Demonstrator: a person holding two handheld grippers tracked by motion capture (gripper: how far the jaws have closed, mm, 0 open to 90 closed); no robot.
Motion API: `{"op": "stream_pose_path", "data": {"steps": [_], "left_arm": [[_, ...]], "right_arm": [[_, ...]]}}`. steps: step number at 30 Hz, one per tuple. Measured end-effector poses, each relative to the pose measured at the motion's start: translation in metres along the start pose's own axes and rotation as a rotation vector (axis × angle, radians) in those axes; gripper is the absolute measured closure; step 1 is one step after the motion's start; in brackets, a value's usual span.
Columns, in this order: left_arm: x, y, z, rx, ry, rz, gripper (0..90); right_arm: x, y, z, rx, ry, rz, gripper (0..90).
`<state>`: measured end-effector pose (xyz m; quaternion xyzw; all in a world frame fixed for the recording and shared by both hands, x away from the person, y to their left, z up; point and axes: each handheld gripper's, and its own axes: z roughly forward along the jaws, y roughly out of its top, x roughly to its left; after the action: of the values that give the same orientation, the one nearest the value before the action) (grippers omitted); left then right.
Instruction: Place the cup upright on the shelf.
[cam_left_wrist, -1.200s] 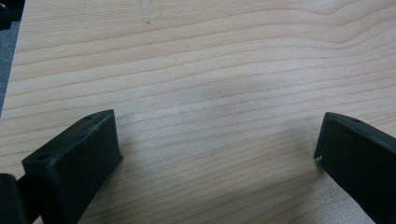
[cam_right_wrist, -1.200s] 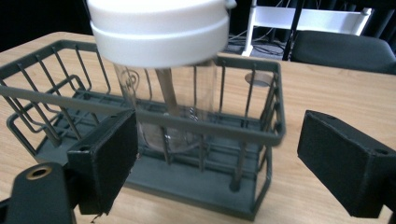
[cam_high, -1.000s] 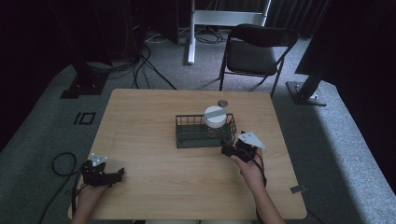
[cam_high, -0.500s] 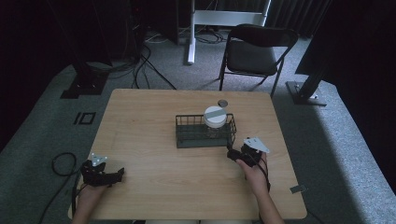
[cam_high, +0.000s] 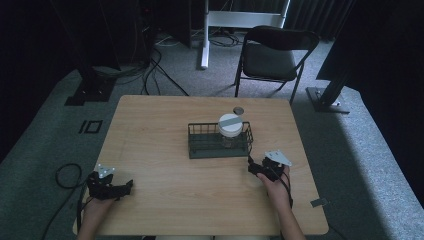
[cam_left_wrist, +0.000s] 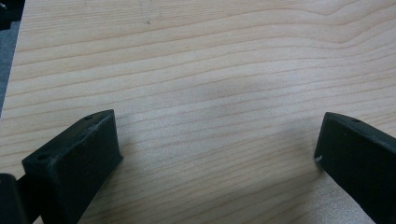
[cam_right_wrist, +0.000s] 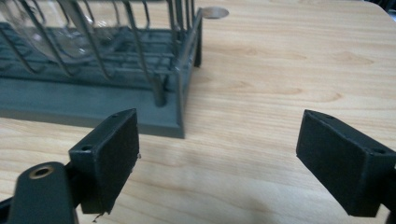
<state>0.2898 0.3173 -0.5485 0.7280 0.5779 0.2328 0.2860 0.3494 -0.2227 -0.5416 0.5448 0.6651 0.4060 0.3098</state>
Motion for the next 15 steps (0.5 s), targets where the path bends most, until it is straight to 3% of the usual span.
{"op": "stream_pose_path", "data": {"steps": [15], "left_arm": [[0.000, 0.000, 0.000, 0.001, 0.000, 0.001, 0.2]], "right_arm": [[-0.020, -0.005, -0.002, 0.061, -0.035, 0.029, 12.9]]}}
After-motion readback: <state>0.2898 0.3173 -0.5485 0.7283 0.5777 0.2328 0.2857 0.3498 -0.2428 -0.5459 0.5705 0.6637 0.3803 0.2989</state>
